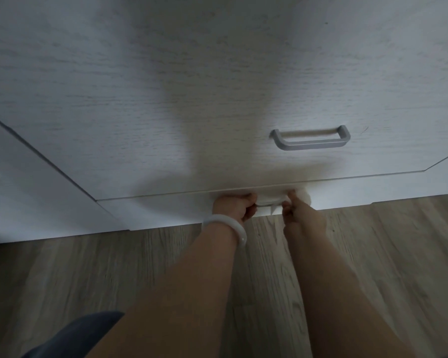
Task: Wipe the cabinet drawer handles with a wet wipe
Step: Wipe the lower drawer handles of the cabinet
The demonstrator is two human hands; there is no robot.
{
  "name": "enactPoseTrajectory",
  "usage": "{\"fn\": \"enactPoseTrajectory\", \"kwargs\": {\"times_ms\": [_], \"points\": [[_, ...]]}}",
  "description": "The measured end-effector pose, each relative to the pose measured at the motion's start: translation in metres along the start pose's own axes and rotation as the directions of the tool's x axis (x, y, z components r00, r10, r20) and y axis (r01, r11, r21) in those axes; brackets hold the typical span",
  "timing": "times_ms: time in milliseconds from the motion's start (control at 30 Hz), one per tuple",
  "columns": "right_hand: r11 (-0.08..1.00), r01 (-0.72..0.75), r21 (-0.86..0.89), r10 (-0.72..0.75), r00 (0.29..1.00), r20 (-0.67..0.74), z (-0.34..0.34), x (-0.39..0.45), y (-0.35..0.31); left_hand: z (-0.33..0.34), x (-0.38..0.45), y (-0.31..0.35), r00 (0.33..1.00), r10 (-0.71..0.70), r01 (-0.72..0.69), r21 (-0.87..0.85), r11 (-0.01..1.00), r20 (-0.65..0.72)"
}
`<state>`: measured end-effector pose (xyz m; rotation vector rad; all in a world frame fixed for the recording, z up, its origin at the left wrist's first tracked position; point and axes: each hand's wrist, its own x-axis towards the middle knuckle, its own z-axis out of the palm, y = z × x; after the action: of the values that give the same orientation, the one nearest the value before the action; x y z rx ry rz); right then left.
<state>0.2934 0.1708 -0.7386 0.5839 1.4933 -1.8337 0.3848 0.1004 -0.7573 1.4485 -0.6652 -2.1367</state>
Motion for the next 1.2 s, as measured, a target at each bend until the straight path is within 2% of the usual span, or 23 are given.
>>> {"fn": "enactPoseTrajectory", "kwargs": {"times_ms": [100,200,300,367,467,500,567,633,733,833,967,1100,1200], "points": [[0.996,0.058,-0.071,-0.058,0.998,-0.001,0.003,-0.004,0.011,-0.001,0.001,-0.001,1.0,0.016,-0.016,0.031,0.999,0.0],[0.994,-0.022,-0.103,0.03,0.997,0.074,0.001,-0.015,0.028,-0.003,0.006,-0.004,0.999,0.039,-0.038,0.103,0.994,-0.009],[0.996,-0.072,-0.049,0.075,0.996,0.056,0.0,-0.01,0.013,-0.002,0.008,-0.007,0.999,0.048,-0.045,0.135,0.99,-0.018],[1.0,-0.012,-0.009,0.012,1.0,0.018,-0.001,0.0,-0.002,-0.001,0.005,-0.006,0.998,0.06,-0.059,0.095,0.994,-0.008],[0.977,0.105,-0.186,-0.102,0.994,0.026,-0.002,0.005,-0.003,0.0,0.001,-0.006,0.997,0.081,-0.081,0.084,0.993,0.003],[0.972,0.129,-0.198,-0.126,0.992,0.028,-0.001,0.002,0.003,0.0,0.0,-0.006,0.997,0.082,-0.081,0.084,0.993,-0.001],[0.983,0.124,-0.132,-0.122,0.992,0.025,0.001,-0.004,0.016,-0.001,0.001,-0.005,0.997,0.081,-0.079,0.116,0.99,-0.011],[0.996,0.056,-0.067,-0.052,0.997,0.064,0.005,-0.013,0.027,-0.001,0.003,-0.005,0.997,0.082,-0.078,0.169,0.982,-0.015],[0.993,-0.009,0.122,0.002,0.998,0.06,0.007,-0.019,0.033,0.0,0.002,-0.008,0.995,0.097,-0.087,0.205,0.975,-0.039],[0.99,-0.017,0.138,0.01,0.999,0.049,0.004,-0.017,0.033,0.001,-0.004,-0.015,0.983,0.156,-0.134,0.202,0.97,-0.096],[0.995,-0.054,0.082,0.052,0.998,0.028,0.007,-0.015,0.024,0.006,-0.013,-0.013,0.97,0.139,-0.105,0.173,0.979,-0.198],[0.998,-0.068,-0.006,0.069,0.997,0.036,0.008,-0.015,0.018,0.01,-0.024,-0.002,0.968,0.157,-0.078,0.359,0.93,-0.196],[0.988,-0.144,-0.053,0.146,0.989,0.033,0.005,-0.014,0.009,0.01,-0.034,0.011,0.965,0.179,-0.021,0.623,0.782,-0.192]]}}
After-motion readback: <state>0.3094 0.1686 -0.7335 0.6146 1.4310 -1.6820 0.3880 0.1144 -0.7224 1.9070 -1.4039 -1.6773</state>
